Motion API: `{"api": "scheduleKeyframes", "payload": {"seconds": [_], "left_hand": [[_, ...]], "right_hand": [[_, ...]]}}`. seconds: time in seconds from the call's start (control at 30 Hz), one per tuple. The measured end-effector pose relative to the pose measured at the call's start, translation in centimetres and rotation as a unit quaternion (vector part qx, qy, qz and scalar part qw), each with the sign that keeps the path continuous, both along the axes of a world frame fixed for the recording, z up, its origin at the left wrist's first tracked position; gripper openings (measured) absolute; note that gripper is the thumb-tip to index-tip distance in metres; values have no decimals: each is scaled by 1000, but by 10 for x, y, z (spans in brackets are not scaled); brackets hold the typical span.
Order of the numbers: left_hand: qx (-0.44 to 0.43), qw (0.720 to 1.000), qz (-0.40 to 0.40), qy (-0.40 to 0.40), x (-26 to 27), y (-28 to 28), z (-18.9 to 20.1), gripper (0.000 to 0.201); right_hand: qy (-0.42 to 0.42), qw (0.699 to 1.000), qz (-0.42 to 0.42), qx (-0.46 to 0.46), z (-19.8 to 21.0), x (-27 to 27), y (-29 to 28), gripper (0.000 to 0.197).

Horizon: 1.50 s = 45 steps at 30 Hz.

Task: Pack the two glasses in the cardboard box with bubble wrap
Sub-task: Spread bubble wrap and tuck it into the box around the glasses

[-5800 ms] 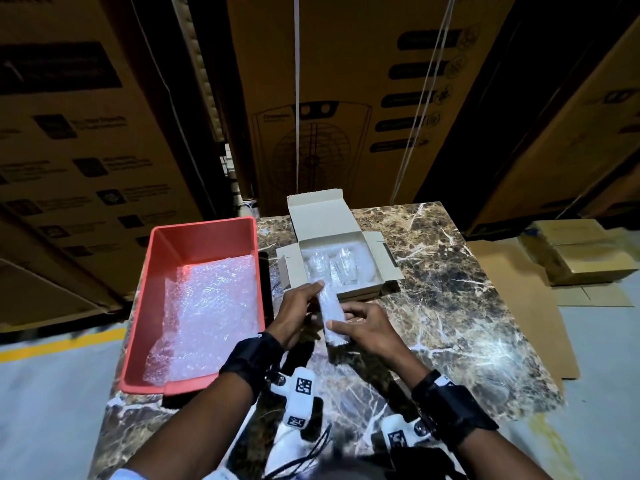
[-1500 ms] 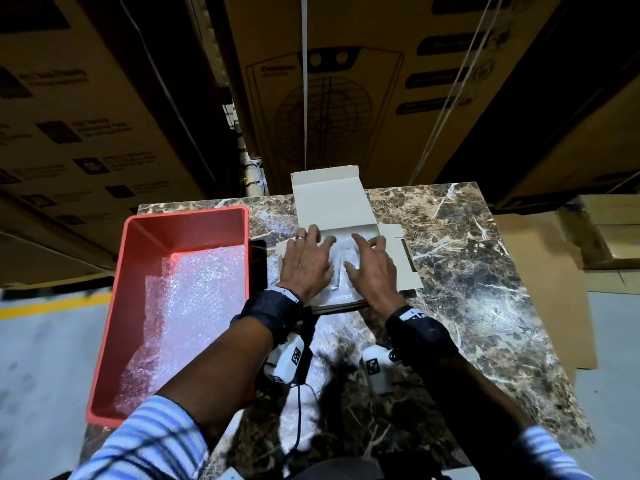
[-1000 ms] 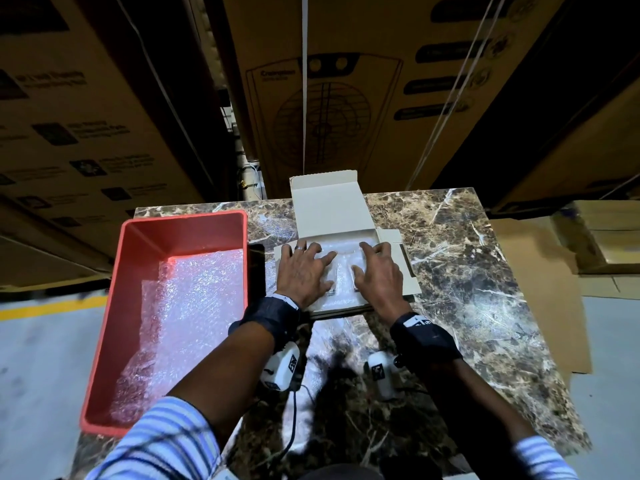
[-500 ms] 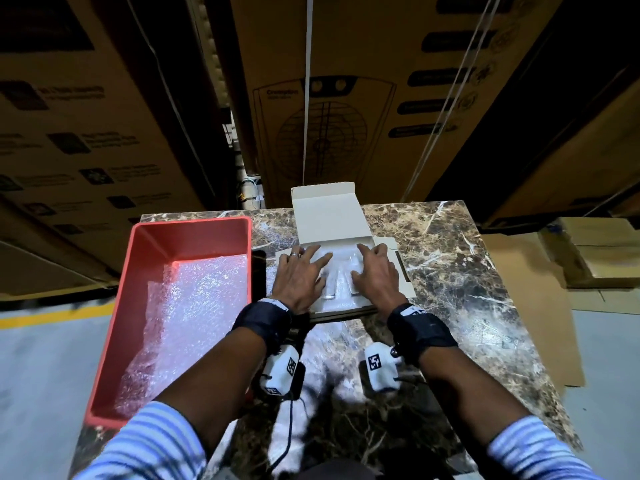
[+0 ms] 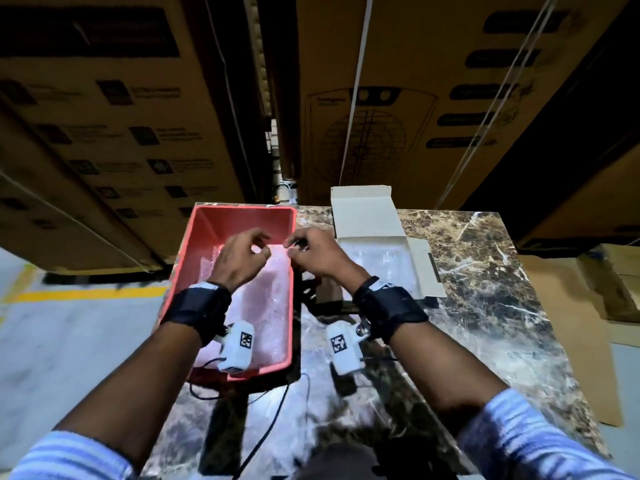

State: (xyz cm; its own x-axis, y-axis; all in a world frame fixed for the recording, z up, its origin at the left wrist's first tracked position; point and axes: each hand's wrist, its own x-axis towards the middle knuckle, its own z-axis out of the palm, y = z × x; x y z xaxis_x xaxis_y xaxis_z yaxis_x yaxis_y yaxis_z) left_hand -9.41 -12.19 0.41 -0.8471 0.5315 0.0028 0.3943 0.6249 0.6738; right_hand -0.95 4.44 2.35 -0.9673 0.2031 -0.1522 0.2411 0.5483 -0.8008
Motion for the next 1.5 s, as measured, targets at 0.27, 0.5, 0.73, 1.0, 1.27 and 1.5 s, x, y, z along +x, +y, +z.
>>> {"api": "scheduleKeyframes", "payload": {"seconds": [0.27,0.5,0.73,1.0,1.27,1.5], "left_hand": [[-234,959,-11,-160,1,-68,-43,47],[-360,899,-57,-244,24,-91,-46,73],[-280,928,-58,-239,24,-104,-51,23],[-58,970,0,-235,4,-103,-22,15],[160,942,90,-281,6,-95,51,64],[290,860,10,-421,11,-87,70,93]], "right_hand": [[-115,991,65,20,-22,-21,-86,31],[-230,959,119,115,-60,-12,-114,58],[-237,939,169,183,-71,1,-113,75],[-150,963,141,174,-34,-3,-105,31],[-30,999,-29,-20,15,-3,-56,18],[-46,974,-45,-217,16,23,-19,28]]}}
